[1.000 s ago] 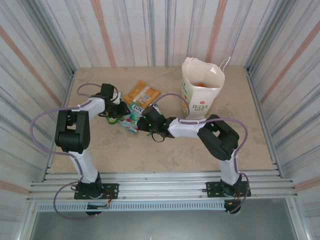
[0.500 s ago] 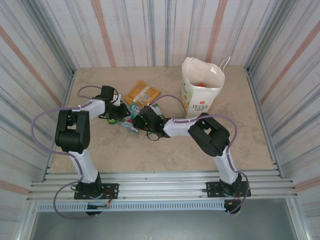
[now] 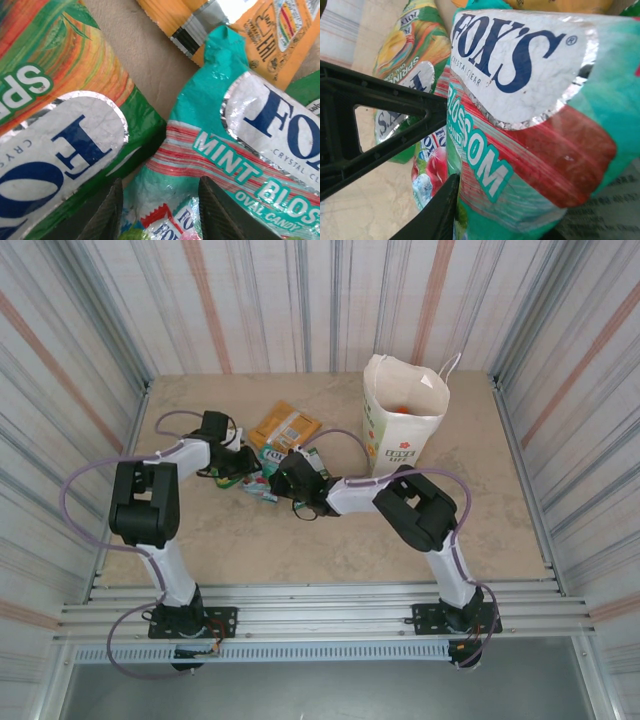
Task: Place the snacks into the paper bag
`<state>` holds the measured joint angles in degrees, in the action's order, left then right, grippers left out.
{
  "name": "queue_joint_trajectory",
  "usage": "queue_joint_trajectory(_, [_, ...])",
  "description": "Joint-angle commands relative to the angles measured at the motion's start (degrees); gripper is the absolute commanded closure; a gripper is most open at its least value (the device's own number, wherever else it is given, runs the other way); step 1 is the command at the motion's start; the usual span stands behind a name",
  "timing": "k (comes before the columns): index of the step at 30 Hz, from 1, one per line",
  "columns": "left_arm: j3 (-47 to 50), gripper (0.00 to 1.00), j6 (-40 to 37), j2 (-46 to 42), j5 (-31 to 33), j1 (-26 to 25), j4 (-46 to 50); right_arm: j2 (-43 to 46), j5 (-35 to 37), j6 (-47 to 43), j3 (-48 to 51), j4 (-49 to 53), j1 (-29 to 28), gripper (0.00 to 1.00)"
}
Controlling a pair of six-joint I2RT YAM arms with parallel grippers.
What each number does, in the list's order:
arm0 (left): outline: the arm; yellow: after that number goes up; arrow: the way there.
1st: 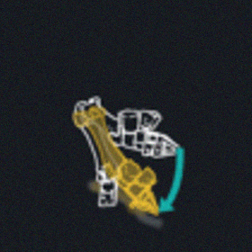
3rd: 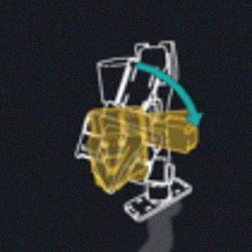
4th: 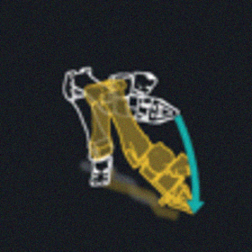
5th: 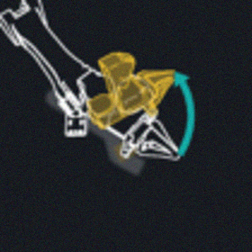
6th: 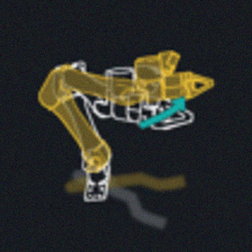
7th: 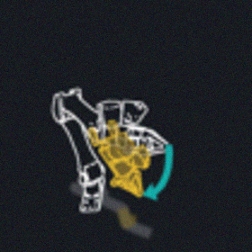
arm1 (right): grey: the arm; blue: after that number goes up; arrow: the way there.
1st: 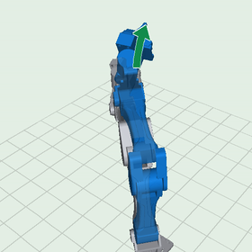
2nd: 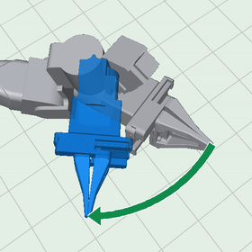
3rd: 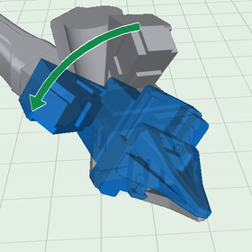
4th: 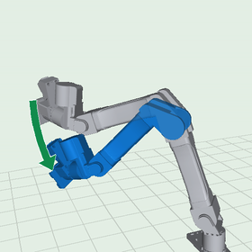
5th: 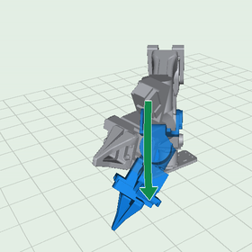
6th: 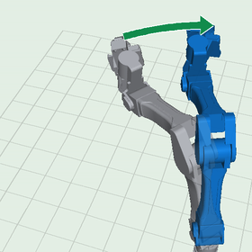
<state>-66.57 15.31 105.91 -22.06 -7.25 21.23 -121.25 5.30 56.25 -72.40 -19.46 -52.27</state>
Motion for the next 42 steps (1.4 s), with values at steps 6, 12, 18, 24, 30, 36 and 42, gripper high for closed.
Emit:
queue_joint_trajectory(6, [0.3, 0.48, 1.9, -11.5, 0.2, -1.0, 3.6, 12.9, 6.5, -10.9, 5.6, 1.6, -1.4, 0.82])
queue_joint_trajectory(12, [-1.8, 0.45, 1.9, -17.2, 0.9, -3.2, 5.0, 22.2, 8.4, -21.0, 6.4, 7.4, -1.7, 0.84])
queue_joint_trajectory(18, [-5.9, 0.44, 1.7, -20.2, 1.0, -6.3, 5.5, 32.0, 10.7, -34.8, 3.6, 16.9, -0.1, 0.86])
queue_joint_trajectory(24, [-10.9, 0.44, 1.5, -20.1, 1.5, -10.1, 5.2, 39.6, 10.1, -45.0, -2.2, 24.5, 5.4, 0.88])
queue_joint_trajectory(30, [-16.0, 0.44, 0.9, -17.2, 1.3, -13.9, 4.7, 44.0, 7.7, -53.3, -10.2, 30.9, 12.2, 0.89])
queue_joint_trajectory(36, [-20.2, 0.44, 0.6, -12.5, 0.4, -17.3, 4.5, 44.7, 3.1, -57.8, -19.4, 38.1, 21.9, 0.91])
queue_joint_trajectory(42, [-22.8, 0.44, 0.7, -9.0, -0.2, -19.6, 4.4, 43.4, -1.6, -57.5, -25.1, 43.5, 31.0, 0.9])
